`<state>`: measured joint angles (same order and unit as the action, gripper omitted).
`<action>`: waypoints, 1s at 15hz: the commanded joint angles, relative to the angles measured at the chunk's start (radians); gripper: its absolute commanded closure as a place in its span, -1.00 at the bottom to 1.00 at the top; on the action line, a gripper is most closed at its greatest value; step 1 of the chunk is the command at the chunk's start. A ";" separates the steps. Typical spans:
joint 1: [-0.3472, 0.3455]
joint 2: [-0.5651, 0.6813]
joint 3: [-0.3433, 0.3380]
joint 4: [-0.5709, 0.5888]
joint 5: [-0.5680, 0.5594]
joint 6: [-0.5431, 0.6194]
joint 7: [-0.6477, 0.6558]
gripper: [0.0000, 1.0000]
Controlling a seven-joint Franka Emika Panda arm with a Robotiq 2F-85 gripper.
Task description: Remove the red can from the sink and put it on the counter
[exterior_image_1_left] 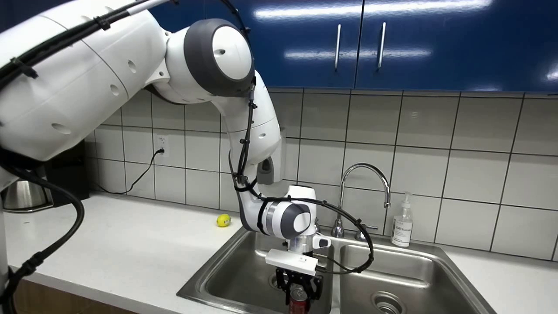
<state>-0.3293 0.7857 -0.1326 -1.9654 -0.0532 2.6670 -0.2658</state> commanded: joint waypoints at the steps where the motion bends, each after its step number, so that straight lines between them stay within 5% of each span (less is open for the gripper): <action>1: 0.001 0.000 0.008 0.026 0.003 -0.029 0.016 0.21; 15: 0.066 -0.121 -0.018 -0.001 -0.028 -0.050 0.032 0.21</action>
<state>-0.2821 0.7315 -0.1346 -1.9331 -0.0559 2.6624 -0.2548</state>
